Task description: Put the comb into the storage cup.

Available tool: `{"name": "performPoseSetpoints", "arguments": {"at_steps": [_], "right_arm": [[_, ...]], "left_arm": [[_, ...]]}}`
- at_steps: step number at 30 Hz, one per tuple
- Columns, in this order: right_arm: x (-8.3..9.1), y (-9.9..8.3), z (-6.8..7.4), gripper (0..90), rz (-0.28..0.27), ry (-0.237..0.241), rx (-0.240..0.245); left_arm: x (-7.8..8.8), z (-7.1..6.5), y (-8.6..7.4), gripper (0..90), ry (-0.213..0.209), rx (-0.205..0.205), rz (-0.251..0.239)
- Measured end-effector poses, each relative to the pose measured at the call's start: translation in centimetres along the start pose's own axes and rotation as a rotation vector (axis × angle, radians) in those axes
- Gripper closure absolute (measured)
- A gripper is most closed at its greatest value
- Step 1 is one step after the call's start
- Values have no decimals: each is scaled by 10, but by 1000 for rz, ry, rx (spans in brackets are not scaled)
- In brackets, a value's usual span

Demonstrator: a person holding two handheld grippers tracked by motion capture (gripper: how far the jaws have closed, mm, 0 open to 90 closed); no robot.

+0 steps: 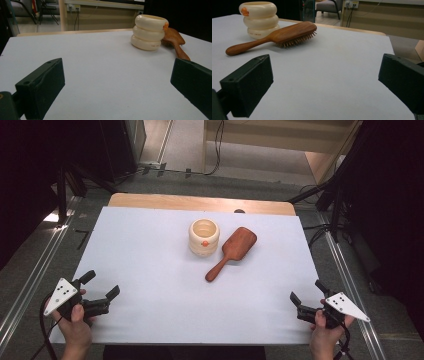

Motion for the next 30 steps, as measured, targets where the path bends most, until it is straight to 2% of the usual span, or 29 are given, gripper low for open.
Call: {"name": "performPoseSetpoints", "arguments": {"at_steps": [2, 3, 5, 10, 14, 17, 18, 20, 23, 25, 26, 27, 29, 30], "right_arm": [[-1, 1, 2, 0, 0, 4, -2], [-4, 5, 4, 0, 8, 12, 12], [-6, 9, 8, 47, 4, 19, 20], [-16, 19, 19, 47, 19, 48, 29], [-25, 31, 27, 47, 58, 58, 33], [-28, 38, 33, 58, 57, 73, 46], [-31, 45, 39, 157, 50, 88, 51], [-34, 50, 44, 178, 37, 121, 42], [-41, 57, 52, 327, 38, 154, 45], [-46, 62, 56, 457, 30, 182, 40], [-46, 62, 56, 457, 30, 182, 40], [-51, 66, 60, 622, 41, 202, 47], [-57, 69, 66, 737, 61, 229, 61], [-57, 69, 66, 737, 61, 229, 61]], "left_arm": [[1, 0, 0, 0, -5, -1, -7], [1, 0, 1, 0, -6, 1, -11], [1, 0, 1, 0, -4, 5, -12], [1, 1, 1, 0, -2, 7, -13], [1, 0, 1, 0, -4, 3, -11], [2, -1, 1, 0, -13, -6, -10], [2, -2, 1, 0, -14, -8, -11], [2, -2, 1, 0, -14, -8, -12], [3, -2, 1, 0, -15, -6, -16], [3, -2, 1, 0, -14, -6, -17], [3, -3, 1, 0, -12, -8, -16], [2, -3, 1, 0, -13, -12, -13], [2, -3, 1, 0, -13, -13, -11], [2, -3, 1, 0, -12, -14, -11]]}}
Point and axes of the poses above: each handheld gripper's, and its own axes: x roughly backward along the jaws, y roughly out of its top, z roughly to its left, the point moved 4 cm from there along -x, roughly forward along the jaws, and after that the axes turned 5 degrees about -z, right-handed, at the moved point
